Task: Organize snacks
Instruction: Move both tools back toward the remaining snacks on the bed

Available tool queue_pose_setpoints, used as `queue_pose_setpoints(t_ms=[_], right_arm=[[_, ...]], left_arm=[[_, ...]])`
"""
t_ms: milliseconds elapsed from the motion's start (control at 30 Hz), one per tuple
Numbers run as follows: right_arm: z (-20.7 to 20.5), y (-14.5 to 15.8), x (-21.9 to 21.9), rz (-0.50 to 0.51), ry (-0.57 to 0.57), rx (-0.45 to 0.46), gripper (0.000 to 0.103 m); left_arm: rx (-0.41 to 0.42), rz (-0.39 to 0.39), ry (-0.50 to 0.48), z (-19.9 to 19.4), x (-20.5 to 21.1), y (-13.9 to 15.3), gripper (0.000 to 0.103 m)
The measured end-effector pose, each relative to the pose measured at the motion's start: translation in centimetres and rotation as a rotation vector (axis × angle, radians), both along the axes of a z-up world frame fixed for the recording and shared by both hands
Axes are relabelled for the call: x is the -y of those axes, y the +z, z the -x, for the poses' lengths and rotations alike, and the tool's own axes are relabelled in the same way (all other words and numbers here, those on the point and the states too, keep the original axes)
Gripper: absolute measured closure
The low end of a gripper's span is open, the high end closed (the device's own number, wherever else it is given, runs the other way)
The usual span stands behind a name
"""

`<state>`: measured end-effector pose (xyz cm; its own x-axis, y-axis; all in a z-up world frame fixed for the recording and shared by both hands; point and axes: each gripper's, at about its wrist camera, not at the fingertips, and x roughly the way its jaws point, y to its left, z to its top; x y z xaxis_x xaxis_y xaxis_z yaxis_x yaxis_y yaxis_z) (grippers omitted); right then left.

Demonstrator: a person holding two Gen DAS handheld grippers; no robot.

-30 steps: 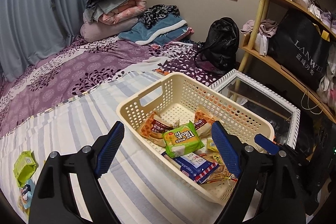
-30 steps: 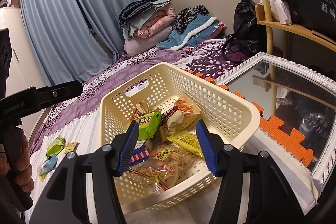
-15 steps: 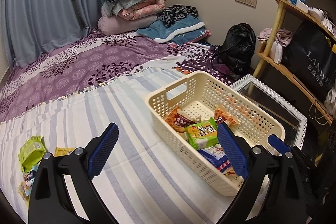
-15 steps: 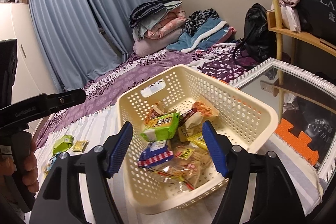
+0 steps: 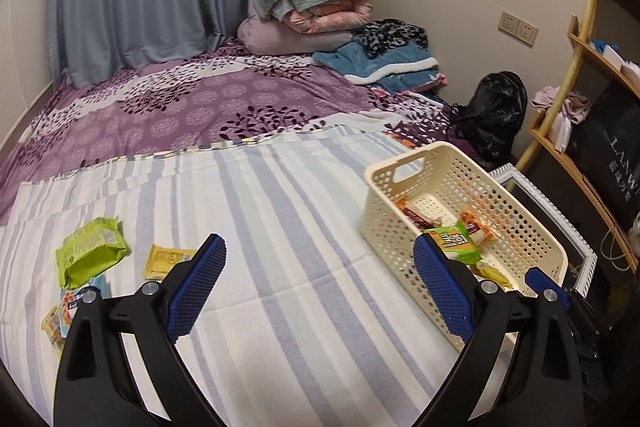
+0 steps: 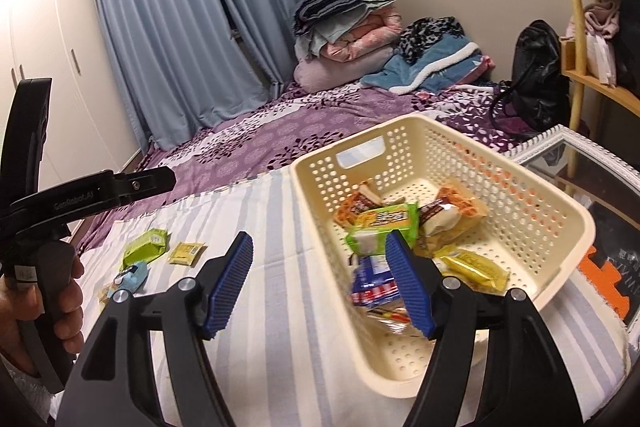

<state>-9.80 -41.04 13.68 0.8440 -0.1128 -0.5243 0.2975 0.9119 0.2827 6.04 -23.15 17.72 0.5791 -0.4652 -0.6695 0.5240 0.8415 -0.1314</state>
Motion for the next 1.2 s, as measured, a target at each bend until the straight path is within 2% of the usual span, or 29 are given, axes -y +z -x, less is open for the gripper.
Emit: queue_pose_setpoints(t_ms=[267, 333, 633, 967, 1200], right_arm=[[-1.7, -0.1, -4.3, 0.009, 0.112, -0.034, 0.034], [-2.2, -0.3, -5.4, 0.004, 0.134, -0.044, 0.014], [-3.6, -0.7, -9.6, 0.039, 0.219, -0.074, 0.013], [-5.3, -1.6, -12.8, 0.034, 0.294, -0.124, 0.013], [-6.0, -1.9, -14.5, 0.042, 0.335, -0.149, 0.013]], left_arm=[[-0.023, 0.014, 0.108, -1.1, -5.7, -0.8, 0.007], [-0.032, 0.018, 0.140, -1.5, -7.5, -1.2, 0.007], [-0.066, 0.033, 0.299, -2.9, -15.8, -2.6, 0.007], [-0.090, 0.042, 0.456, -3.8, -23.9, -4.0, 0.007], [-0.132, 0.035, 0.581, -4.6, -29.1, -6.1, 0.007]])
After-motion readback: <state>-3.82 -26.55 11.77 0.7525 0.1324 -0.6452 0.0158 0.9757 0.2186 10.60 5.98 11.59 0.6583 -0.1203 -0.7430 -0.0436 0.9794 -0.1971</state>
